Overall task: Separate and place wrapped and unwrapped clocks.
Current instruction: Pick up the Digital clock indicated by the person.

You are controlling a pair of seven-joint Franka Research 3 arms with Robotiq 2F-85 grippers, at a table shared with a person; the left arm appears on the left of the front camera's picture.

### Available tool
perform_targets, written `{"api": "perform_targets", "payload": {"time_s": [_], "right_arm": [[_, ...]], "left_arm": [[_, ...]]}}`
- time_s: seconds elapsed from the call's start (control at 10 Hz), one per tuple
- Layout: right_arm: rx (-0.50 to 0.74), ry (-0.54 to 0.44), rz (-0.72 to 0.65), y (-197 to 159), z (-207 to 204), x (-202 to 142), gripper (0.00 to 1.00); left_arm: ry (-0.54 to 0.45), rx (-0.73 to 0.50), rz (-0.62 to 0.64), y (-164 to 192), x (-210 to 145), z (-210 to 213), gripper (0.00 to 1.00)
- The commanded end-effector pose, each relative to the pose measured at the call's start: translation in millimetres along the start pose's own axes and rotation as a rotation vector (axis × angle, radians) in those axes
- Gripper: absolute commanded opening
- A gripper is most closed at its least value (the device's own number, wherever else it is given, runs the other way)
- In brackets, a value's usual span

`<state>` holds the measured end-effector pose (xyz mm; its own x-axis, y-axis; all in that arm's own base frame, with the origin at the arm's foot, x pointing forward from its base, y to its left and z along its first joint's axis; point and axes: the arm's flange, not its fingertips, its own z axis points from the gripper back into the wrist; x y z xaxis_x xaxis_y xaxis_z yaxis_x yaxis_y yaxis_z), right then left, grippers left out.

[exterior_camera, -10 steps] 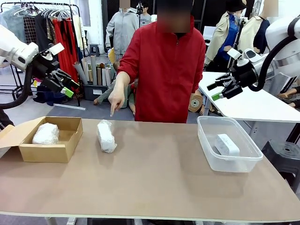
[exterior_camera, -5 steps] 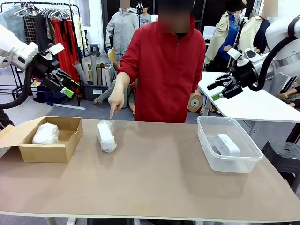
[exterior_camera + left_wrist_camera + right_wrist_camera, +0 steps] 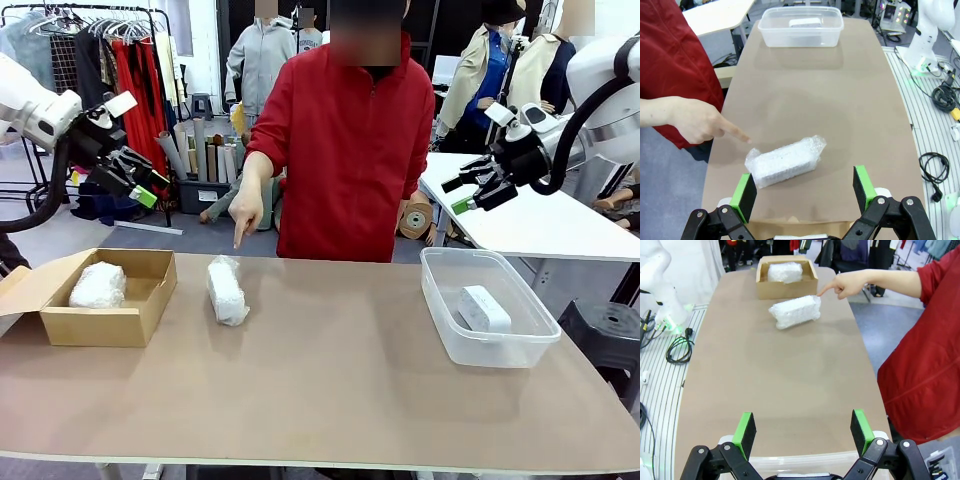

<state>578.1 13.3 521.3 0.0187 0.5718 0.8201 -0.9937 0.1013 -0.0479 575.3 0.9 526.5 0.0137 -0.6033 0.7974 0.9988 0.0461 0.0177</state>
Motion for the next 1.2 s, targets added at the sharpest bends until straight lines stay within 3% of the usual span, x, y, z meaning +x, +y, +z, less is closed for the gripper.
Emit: {"api": "perform_targets", "payload": {"time_s": [0.0, 1.1], "right_arm": [[-0.008, -0.003, 0.014, 0.6, 1.8, 2.3, 1.00], [-0.008, -0.003, 0.014, 0.6, 1.8, 2.3, 1.00]], "left_arm": [[-0.001, 0.002, -0.003, -1.1, 1.8, 1.7, 1.00], [-0.001, 0.002, -0.003, -1.1, 1.8, 1.7, 1.00]]}}
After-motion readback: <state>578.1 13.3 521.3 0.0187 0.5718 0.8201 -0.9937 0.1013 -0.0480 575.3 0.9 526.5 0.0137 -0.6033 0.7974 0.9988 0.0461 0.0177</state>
